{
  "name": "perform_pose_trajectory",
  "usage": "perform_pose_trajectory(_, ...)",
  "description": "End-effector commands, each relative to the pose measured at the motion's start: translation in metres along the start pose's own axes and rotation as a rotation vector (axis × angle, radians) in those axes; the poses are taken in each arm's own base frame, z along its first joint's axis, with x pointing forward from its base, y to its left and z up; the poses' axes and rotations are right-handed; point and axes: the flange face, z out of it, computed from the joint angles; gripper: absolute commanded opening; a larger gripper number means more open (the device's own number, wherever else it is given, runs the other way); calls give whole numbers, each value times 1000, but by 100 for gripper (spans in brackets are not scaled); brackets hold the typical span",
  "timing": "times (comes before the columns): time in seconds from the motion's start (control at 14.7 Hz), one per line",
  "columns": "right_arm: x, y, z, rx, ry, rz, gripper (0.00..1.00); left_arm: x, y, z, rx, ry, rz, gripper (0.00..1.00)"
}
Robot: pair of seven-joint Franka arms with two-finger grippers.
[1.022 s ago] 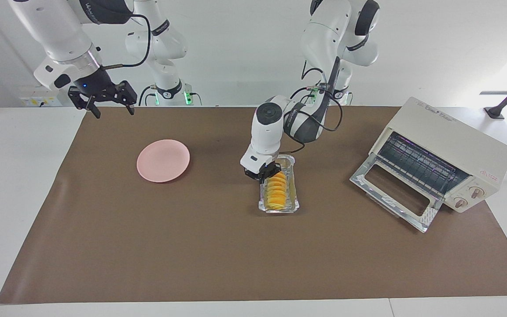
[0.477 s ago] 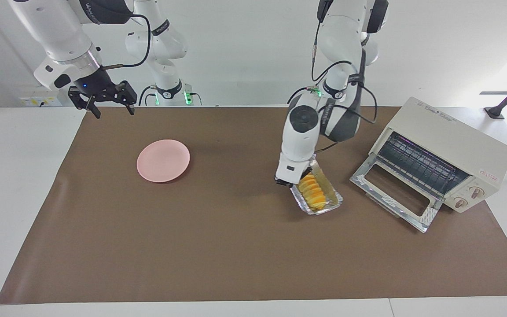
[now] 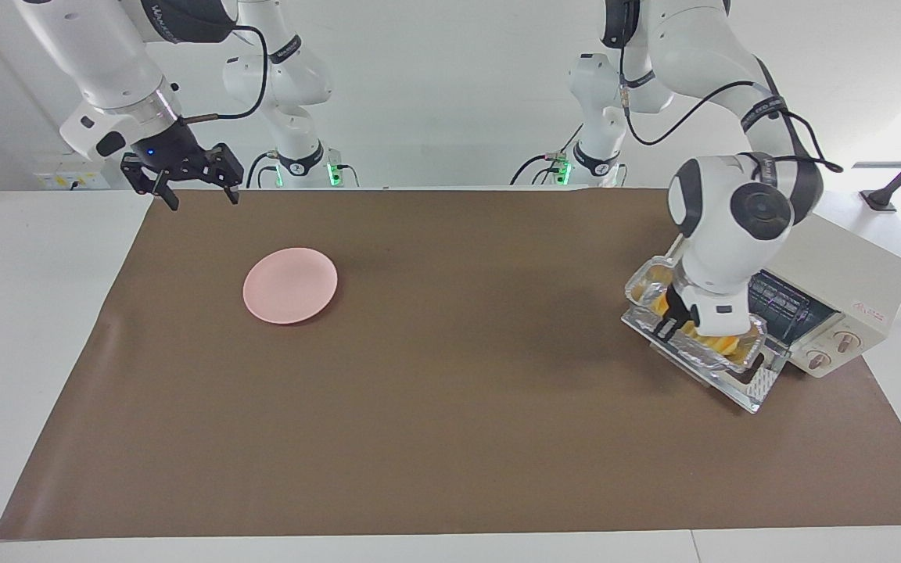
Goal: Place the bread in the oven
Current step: 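Carry the foil tray with the left gripper into the toaster oven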
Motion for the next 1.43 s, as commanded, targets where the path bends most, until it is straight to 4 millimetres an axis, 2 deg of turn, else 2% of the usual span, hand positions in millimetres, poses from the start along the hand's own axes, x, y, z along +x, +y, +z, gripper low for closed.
perform_pose_trajectory(0.0,-7,4,-2,-2,5,4,100,25,-32,15,18,-57,-74,0)
perform_pose_trajectory(0.14,-7,6,-2,-14,4,6,100,27,-49,21,42,-90,-90,0)
perform_pose_trajectory(0.27,-7,7,-2,-27,2,7,100,27,-55,26,57,-106,-98,0)
perform_pose_trajectory(0.41,-7,8,-2,-29,2,7,100,34,-71,31,69,-116,-109,0)
perform_pose_trajectory(0.61,-7,9,-1,-39,-1,6,100,43,-83,34,90,-106,0,0)
perform_pose_trajectory(0.82,-7,9,-1,-46,-1,7,100,36,-97,45,104,-141,90,0)
perform_pose_trajectory(0.89,-7,9,-2,-43,-1,4,100,41,-104,46,124,-134,130,0)
perform_pose_trajectory(1.16,-7,1,-1,-44,-1,-10,100,46,-113,48,138,-142,151,0)
perform_pose_trajectory(1.36,-7,4,-2,-43,-1,-5,100,58,-125,48,127,-136,123,0)
